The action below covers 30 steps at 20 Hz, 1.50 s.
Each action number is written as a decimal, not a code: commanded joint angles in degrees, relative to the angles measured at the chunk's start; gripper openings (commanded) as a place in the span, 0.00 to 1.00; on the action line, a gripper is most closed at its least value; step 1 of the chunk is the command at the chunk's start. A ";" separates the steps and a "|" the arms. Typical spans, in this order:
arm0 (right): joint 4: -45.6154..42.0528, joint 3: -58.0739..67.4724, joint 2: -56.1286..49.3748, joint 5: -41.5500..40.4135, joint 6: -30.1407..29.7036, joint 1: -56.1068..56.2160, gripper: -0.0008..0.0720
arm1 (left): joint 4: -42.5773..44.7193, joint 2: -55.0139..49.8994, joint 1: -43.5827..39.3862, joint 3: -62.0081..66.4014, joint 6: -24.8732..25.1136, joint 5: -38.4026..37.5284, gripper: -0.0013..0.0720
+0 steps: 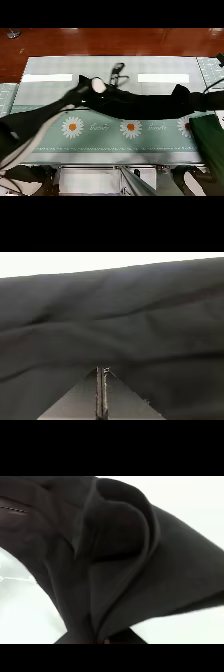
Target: Fold the shirts.
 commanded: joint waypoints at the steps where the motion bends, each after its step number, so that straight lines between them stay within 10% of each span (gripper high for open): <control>1: -0.24 -1.64 5.42 1.79 1.46 0.04 0.06 | -2.89 -9.05 -6.58 7.93 -2.91 -3.37 0.06; 8: 4.42 -1.64 5.16 -2.05 0.00 0.07 0.06 | -5.92 -12.79 -11.56 11.50 0.22 -11.45 0.06; 14: 11.19 0.81 -0.50 -3.39 -3.15 1.90 0.06 | -0.96 -1.36 9.46 13.18 -0.09 -25.70 0.06; 22: 7.82 29.14 -31.58 -8.26 1.42 27.63 0.06 | 12.52 35.01 32.06 -1.42 0.81 -30.99 0.06; 30: 8.33 58.88 -66.40 -9.11 5.77 42.73 0.07 | 13.49 62.36 36.15 -34.51 -3.98 -23.56 0.06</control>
